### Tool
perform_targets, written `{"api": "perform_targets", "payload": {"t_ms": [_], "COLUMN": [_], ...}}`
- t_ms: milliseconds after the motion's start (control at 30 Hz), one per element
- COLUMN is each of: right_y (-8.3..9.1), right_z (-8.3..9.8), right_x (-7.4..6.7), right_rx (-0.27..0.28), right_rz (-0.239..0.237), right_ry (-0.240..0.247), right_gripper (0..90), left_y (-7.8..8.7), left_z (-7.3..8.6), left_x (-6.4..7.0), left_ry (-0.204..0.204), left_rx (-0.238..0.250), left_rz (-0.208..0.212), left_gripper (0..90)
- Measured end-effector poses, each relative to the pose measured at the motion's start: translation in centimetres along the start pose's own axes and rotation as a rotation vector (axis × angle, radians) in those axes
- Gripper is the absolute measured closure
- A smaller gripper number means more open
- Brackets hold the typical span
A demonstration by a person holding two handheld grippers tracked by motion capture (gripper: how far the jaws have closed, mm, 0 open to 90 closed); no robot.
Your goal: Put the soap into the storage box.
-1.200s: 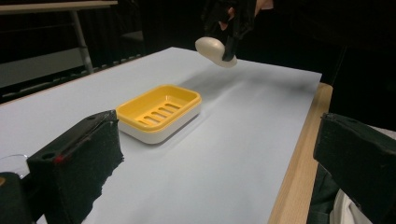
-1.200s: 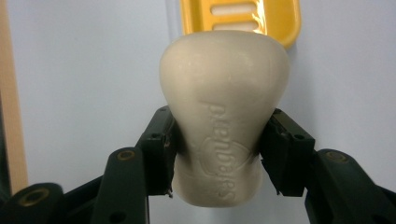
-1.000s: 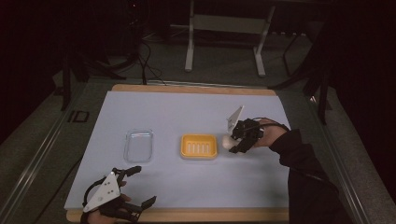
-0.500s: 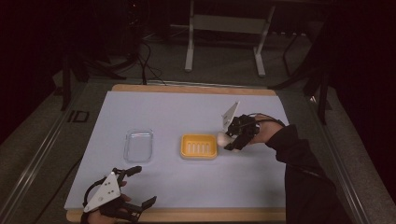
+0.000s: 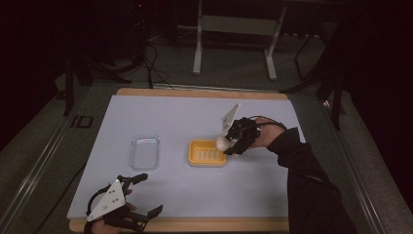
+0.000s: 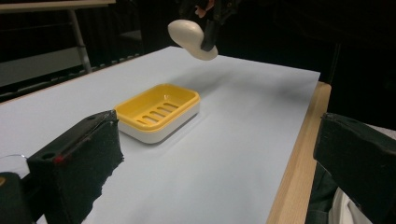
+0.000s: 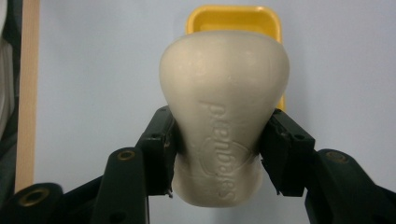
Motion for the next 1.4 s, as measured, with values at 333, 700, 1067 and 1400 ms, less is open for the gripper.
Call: {"api": "perform_targets", "payload": {"t_ms": [333, 700, 1067, 1400], "right_y": [-0.2, -1.3, -2.5, -4.4], "right_z": [-1.6, -3.0, -3.8, -3.8], "right_x": [0.2, 0.2, 0.7, 1.7], "right_rx": [0.026, 0.034, 0.009, 0.014], "right_rz": [-0.014, -0.033, -0.035, -0.047], "right_ry": [0.025, 0.06, 0.062, 0.067], "right_gripper": [49.7, 49.6, 49.6, 49.6], "left_y": [0.0, 0.1, 0.2, 0.3], "left_z": [0.0, 0.0, -0.1, -0.1], "left_x": [0.0, 0.1, 0.1, 0.2], "left_ry": [-0.001, 0.0, -0.007, -0.007], "left_rx": [-0.002, 0.003, 0.003, 0.005], "left_rz": [0.001, 0.001, -0.002, -0.002], "left_gripper": [1.1, 1.1, 1.1, 1.1]}}
Point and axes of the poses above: each handheld gripper's, and its own axes: y roughly backward along the jaws, z roughly out of its underside, x roughly to its right, the point moved 1 cm from there along -y, roughly forward along the jaws, and after that the axes turned 8 degrees about -y, right-handed, at the moved point
